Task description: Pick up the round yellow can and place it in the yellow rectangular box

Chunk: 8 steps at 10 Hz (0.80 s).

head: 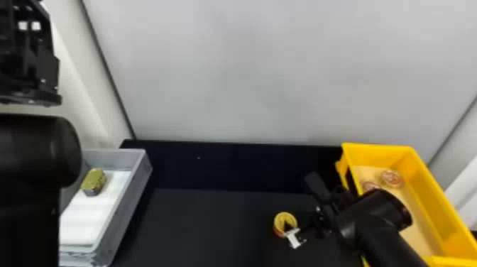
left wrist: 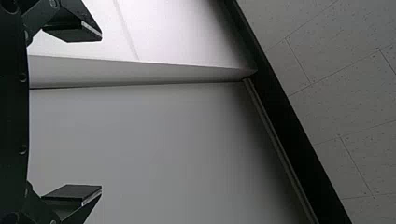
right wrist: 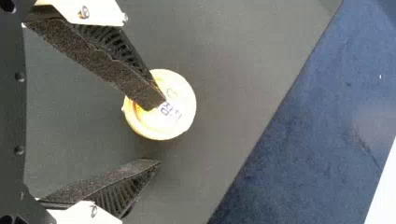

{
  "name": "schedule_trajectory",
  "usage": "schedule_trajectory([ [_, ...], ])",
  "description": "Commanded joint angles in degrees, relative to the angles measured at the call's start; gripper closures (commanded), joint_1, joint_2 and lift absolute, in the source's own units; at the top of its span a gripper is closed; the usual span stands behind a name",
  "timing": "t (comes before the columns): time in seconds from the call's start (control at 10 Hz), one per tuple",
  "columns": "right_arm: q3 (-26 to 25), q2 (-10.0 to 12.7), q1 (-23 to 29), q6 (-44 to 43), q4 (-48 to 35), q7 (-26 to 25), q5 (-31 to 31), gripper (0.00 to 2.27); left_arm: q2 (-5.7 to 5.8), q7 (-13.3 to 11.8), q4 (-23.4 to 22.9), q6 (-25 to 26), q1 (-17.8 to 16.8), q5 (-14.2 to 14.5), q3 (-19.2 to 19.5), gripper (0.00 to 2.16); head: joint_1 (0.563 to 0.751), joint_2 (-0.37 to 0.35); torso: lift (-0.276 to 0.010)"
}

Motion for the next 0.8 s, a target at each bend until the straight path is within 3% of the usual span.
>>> schedule_trajectory([
  [0.0,-0.36,-0.29,0.07,0.77,-3.83,0.18,0.26,0.13,0.00,0.01,0.00,0.20,-0.18,0.00,-0.16,0.13,0.663,0.054,-0.010],
  [0.4,-0.62,-1.44,-0.63,1.65,-13.50,0.09,0.17,0.13,-0.18,0.01,0.00,0.20,0.00,0.00,-0.16,0.13,0.663,0.054,-0.010],
  [0.7,0.70,-1.26,-0.80,1.65,-16.13,0.01,-2.12,0.13,-0.18,0.01,0.00,0.20,-0.09,0.00,-0.25,0.13,0.663,0.054,-0.010],
])
